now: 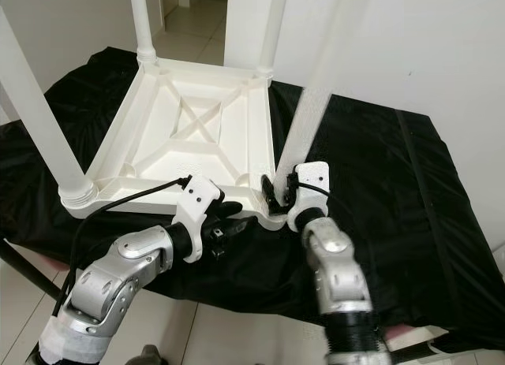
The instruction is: Building children table
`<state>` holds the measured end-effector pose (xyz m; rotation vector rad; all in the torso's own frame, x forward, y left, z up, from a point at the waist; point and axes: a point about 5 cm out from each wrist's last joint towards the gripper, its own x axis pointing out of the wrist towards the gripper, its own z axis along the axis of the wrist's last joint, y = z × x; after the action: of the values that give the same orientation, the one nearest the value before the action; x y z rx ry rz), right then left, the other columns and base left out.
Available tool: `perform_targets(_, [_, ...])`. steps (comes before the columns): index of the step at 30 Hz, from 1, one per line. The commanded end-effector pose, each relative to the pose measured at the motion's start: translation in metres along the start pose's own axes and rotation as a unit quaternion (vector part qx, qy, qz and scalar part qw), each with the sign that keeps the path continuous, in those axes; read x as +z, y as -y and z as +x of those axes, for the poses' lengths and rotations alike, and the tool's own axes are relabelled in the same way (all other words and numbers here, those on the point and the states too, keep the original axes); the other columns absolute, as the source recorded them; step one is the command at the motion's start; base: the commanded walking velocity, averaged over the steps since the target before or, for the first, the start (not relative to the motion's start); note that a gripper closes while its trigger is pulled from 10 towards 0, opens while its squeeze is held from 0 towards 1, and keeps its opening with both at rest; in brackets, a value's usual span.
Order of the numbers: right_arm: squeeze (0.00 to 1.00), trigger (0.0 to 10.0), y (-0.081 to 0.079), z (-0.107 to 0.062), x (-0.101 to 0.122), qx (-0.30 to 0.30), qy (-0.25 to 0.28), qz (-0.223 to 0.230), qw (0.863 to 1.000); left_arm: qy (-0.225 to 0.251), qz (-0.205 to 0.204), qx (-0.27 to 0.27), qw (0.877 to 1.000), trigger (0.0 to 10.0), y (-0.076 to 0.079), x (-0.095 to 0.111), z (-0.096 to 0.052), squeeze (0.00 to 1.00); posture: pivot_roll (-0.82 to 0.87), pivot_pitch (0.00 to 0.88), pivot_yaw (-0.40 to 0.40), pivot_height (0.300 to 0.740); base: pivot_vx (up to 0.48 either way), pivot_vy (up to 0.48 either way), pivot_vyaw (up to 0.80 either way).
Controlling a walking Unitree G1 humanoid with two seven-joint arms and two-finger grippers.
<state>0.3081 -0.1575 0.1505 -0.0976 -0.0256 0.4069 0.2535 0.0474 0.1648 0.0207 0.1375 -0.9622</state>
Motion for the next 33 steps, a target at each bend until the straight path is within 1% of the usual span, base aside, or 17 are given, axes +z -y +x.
perform_targets(1, [0.00, 10.0, 0.000, 0.000, -0.004, 0.043, -0.002, -0.007, 0.999, -0.001, -0.003, -0.007, 1.000, 10.0, 0.002, 0.001, 0.002, 0.00, 0.11, 0.023, -0.088, 0.740, 0.000, 0.000, 0.00])
perform_targets(2, [0.00, 10.0, 0.002, 0.001, -0.006, 0.068, -0.006, -0.017, 0.998, 0.000, -0.003, -0.007, 1.000, 10.0, 0.001, 0.001, 0.002, 0.00, 0.11, 0.020, -0.087, 0.740, 0.000, 0.000, 0.00])
perform_targets(3, [0.00, 10.0, 0.002, 0.001, -0.006, 0.068, -0.006, -0.017, 0.998, 0.000, -0.003, -0.007, 1.000, 10.0, 0.001, 0.001, 0.002, 0.00, 0.11, 0.020, -0.087, 0.740, 0.000, 0.000, 0.00])
perform_targets(4, [0.00, 10.0, 0.006, 0.002, -0.008, 0.113, -0.010, -0.033, 0.993, 0.001, -0.002, -0.006, 1.000, 10.0, 0.001, 0.002, 0.003, 0.00, 0.11, 0.019, -0.088, 0.740, 0.000, 0.000, 0.00])
perform_targets(5, [0.00, 10.0, 0.006, 0.002, -0.008, 0.113, -0.010, -0.033, 0.993, 0.001, -0.002, -0.006, 1.000, 10.0, 0.001, 0.002, 0.003, 0.00, 0.11, 0.019, -0.088, 0.740, 0.000, 0.000, 0.00])
perform_targets(6, [0.00, 10.0, 0.009, 0.004, -0.011, 0.144, -0.017, -0.039, 0.989, 0.002, -0.001, -0.006, 1.000, 10.0, 0.000, 0.003, 0.003, 0.00, 0.12, 0.018, -0.090, 0.740, 0.000, 0.000, 0.00])
perform_targets(9, [0.00, 10.0, 0.010, 0.005, -0.013, 0.158, -0.022, -0.037, 0.987, 0.003, -0.001, -0.006, 1.000, 10.0, 0.000, 0.003, 0.002, 0.00, 0.12, 0.018, -0.090, 0.740, 0.000, 0.000, 0.00])
perform_targets(10, [0.00, 10.0, 0.010, 0.006, -0.015, 0.176, -0.026, -0.037, 0.983, 0.003, -0.001, -0.005, 1.000, 10.0, 0.000, 0.003, 0.002, 0.00, 0.12, 0.019, -0.090, 0.740, 0.000, 0.000, 0.00])
perform_targets(11, [0.00, 10.0, 0.010, 0.006, -0.015, 0.176, -0.026, -0.037, 0.983, 0.003, -0.001, -0.005, 1.000, 10.0, 0.000, 0.003, 0.002, 0.00, 0.12, 0.019, -0.090, 0.740, 0.000, 0.000, 0.00])
perform_targets(12, [0.00, 10.0, 0.010, 0.007, -0.016, 0.189, -0.026, -0.036, 0.981, 0.003, -0.001, -0.004, 1.000, 10.0, 0.000, 0.003, 0.002, 0.00, 0.13, 0.017, -0.092, 0.740, 0.000, 0.000, 0.00])
perform_targets(14, [0.00, 9.8, 0.009, 0.008, -0.016, 0.200, -0.021, -0.036, 0.979, 0.004, -0.001, -0.004, 1.000, 10.0, 0.000, 0.004, 0.002, 0.00, 0.13, 0.017, -0.092, 0.740, 0.000, 0.000, 0.00])
perform_targets(15, [0.00, 6.2, 0.010, 0.009, -0.017, 0.211, -0.022, -0.035, 0.977, 0.004, -0.001, -0.004, 1.000, 10.0, 0.000, 0.004, 0.001, 0.00, 0.13, 0.017, -0.092, 0.740, 0.000, 0.000, 0.00])
perform_targets(16, [0.00, 0.0, 0.011, 0.011, -0.018, 0.216, -0.023, -0.039, 0.975, 0.004, -0.001, -0.003, 1.000, 10.0, 0.000, 0.004, 0.001, 0.00, 0.13, 0.018, -0.093, 0.740, 0.000, 0.000, 0.00])
perform_targets(23, [0.00, 0.0, 0.013, 0.013, -0.021, 0.229, -0.026, -0.036, 0.973, 0.002, -0.001, -0.003, 1.000, 10.0, 0.000, 0.004, 0.000, 0.00, 0.14, 0.020, -0.094, 0.740, 0.000, 0.000, 0.00])
perform_targets(28, [0.00, 0.0, 0.016, 0.011, -0.028, 0.232, -0.028, -0.026, 0.972, 0.000, -0.002, -0.005, 1.000, 10.0, 0.001, 0.003, -0.001, 0.00, 0.14, 0.024, -0.093, 0.740, 0.000, 0.000, 0.00])
perform_targets(30, [0.00, 0.0, 0.016, 0.010, -0.029, 0.229, -0.027, -0.023, 0.973, 0.000, -0.003, -0.005, 1.000, 10.0, 0.002, 0.002, -0.001, 0.00, 0.14, 0.024, -0.091, 0.740, 0.000, 0.000, 0.00])
perform_targets(33, [0.00, 0.0, 0.016, 0.009, -0.030, 0.207, -0.020, -0.007, 0.978, -0.001, -0.003, -0.010, 1.000, 10.0, 0.003, 0.002, 0.000, 0.00, 0.13, 0.024, -0.092, 0.740, 0.000, 0.000, 0.00])
